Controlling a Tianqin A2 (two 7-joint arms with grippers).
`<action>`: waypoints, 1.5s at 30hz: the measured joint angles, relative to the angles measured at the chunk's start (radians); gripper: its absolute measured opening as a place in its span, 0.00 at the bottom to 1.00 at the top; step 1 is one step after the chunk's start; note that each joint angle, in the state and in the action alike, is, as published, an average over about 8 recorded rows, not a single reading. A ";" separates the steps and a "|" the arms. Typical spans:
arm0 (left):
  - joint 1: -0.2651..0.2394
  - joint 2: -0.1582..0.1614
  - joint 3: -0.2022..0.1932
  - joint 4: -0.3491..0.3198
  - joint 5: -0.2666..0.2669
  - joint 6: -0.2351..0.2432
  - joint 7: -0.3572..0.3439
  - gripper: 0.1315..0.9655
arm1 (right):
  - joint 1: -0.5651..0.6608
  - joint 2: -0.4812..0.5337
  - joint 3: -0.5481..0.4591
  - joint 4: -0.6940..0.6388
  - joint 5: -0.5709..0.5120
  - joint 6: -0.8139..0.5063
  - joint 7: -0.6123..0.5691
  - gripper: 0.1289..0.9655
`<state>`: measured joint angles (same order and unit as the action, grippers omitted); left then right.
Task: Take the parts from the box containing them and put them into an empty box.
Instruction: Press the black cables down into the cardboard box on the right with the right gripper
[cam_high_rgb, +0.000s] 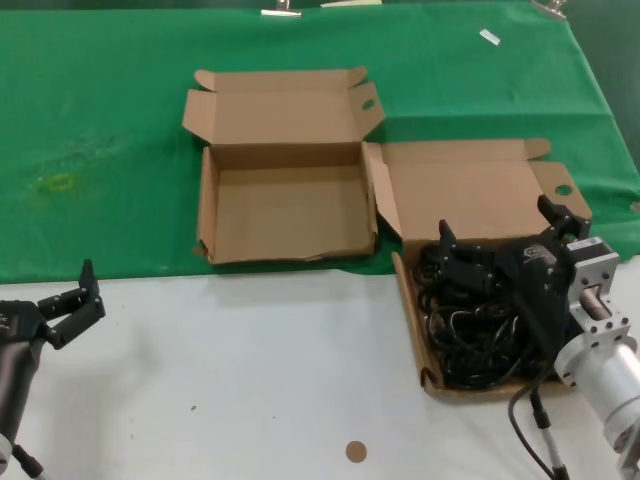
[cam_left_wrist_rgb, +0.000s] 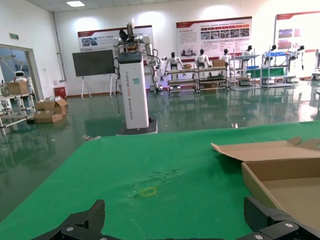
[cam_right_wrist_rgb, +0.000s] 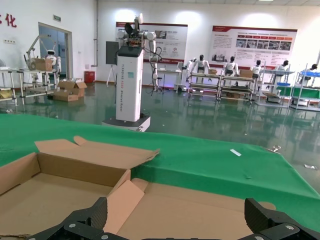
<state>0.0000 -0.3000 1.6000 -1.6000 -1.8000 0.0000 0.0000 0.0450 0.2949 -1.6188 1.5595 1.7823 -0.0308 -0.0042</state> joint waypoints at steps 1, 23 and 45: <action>0.000 0.000 0.000 0.000 0.000 0.000 0.000 1.00 | 0.000 0.000 0.000 0.000 0.000 0.000 0.000 1.00; 0.000 0.000 0.000 0.000 0.000 0.000 0.000 1.00 | 0.000 0.000 0.000 0.000 0.000 0.000 0.000 1.00; 0.000 0.000 0.000 0.000 0.000 0.000 0.000 0.84 | -0.002 0.176 -0.156 0.048 0.146 0.122 0.009 1.00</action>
<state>0.0000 -0.3000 1.6000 -1.6000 -1.7999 0.0000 0.0000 0.0429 0.4713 -1.7744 1.6075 1.9282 0.0913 0.0049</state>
